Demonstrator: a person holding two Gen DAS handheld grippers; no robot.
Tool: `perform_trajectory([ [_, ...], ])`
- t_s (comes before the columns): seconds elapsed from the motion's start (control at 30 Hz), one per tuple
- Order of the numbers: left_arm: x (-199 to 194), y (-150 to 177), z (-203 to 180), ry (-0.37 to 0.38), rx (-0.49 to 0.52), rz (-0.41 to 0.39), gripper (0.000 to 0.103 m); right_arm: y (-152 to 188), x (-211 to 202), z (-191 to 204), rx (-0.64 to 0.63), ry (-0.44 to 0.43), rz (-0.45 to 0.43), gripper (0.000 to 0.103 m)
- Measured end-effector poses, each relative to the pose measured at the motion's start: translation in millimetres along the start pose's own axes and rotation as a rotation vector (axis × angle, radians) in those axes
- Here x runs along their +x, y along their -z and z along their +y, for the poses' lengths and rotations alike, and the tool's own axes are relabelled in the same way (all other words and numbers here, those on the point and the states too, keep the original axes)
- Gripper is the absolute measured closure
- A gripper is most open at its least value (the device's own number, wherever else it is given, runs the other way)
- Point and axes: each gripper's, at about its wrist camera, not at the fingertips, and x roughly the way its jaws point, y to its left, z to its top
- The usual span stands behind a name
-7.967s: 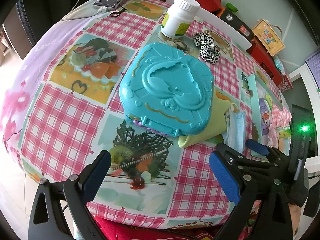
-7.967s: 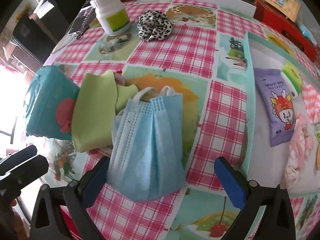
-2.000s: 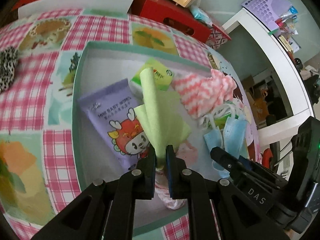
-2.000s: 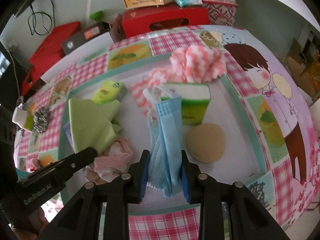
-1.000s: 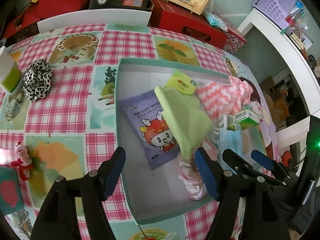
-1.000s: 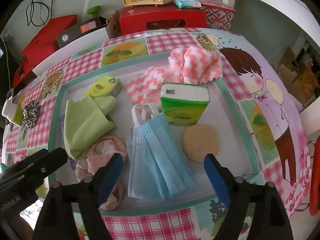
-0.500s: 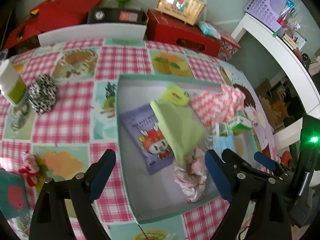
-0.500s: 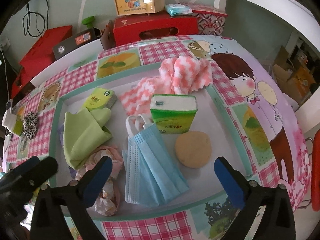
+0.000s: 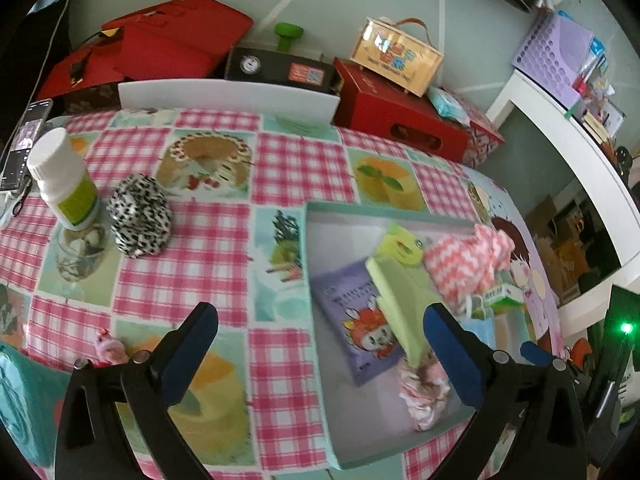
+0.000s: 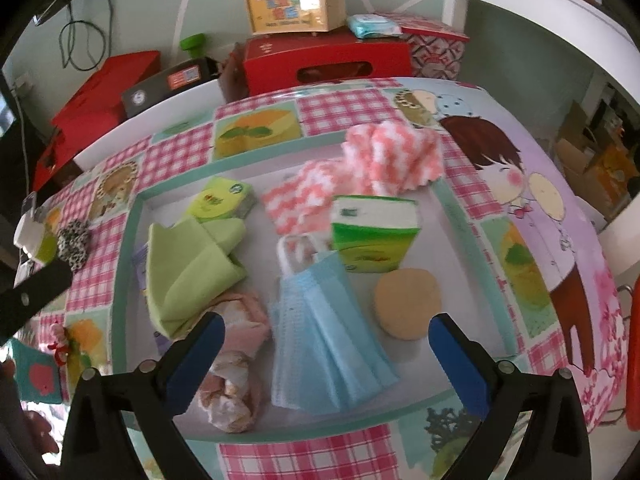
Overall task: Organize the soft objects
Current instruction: 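Move both open tools toward the red plush toy and leopard scrunchie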
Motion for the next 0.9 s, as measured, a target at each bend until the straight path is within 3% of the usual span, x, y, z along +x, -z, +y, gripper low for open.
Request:
perform_trajectory([
  [0.3,-12,-15,48,-0.077,-0.065,0.011,0.001,2,3,11,-0.008,0.006,0.001,0.0],
  [0.43,-23,-22,81,-0.153,-0.121,0.015,0.001,0,-1,22,-0.041,0.005,-0.026,0.0],
  [0.63,-35,-25,127,-0.146,-0.236,0.024,0.001,-1,-5,50,-0.088,-0.063,-0.046,0.0],
  [0.77,-40,-24,146,-0.189,-0.265,0.027,0.001,-1,-4,75,-0.135,-0.089,-0.041,0.0],
  [0.9,-44,-22,161,-0.177,-0.306,0.032,0.001,-4,-6,102,-0.176,-0.129,-0.037,0.0],
])
